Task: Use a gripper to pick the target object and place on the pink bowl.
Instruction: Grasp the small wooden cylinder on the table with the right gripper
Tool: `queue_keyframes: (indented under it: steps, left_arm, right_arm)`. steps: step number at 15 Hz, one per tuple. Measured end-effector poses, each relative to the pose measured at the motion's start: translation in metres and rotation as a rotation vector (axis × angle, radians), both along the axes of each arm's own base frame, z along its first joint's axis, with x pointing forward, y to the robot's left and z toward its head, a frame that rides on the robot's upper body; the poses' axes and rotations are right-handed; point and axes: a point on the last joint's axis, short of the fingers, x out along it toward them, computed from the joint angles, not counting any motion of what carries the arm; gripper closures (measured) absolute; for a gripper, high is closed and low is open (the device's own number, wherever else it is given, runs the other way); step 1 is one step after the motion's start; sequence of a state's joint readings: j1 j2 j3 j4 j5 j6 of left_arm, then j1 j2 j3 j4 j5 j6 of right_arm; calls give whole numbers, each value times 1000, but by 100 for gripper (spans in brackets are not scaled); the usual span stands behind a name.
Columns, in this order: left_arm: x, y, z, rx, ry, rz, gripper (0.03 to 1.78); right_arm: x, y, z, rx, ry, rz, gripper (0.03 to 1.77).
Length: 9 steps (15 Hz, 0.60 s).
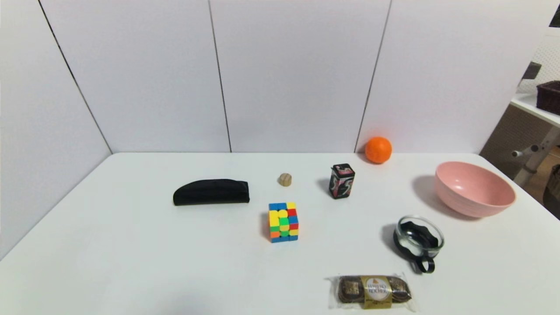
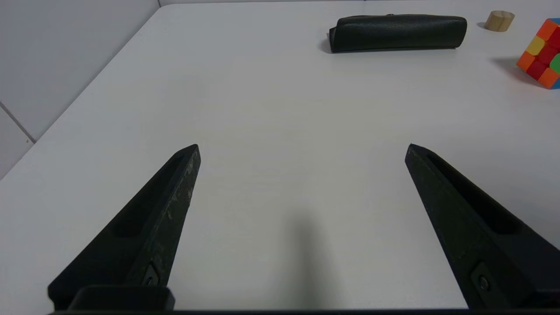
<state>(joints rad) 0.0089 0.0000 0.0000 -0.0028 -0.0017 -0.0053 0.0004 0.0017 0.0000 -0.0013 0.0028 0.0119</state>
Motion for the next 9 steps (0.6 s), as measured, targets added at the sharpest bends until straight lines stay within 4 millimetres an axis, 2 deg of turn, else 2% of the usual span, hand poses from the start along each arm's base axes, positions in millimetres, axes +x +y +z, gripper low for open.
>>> queue_keyframes:
  steps: [3, 5, 7, 9]
  left_arm:
    - [0, 0, 0, 0, 0, 0, 12]
    - [0, 0, 0, 0, 0, 0, 12]
    - [0, 0, 0, 0, 0, 0, 12]
    - [0, 0, 0, 0, 0, 0, 12]
  right_arm:
    - [0, 0, 7, 1, -29, 10, 10]
    - [4, 1, 25, 2, -47, 36, 10]
    - [14, 1, 59, 3, -73, 100, 10]
    - [30, 3, 109, 4, -115, 189, 10]
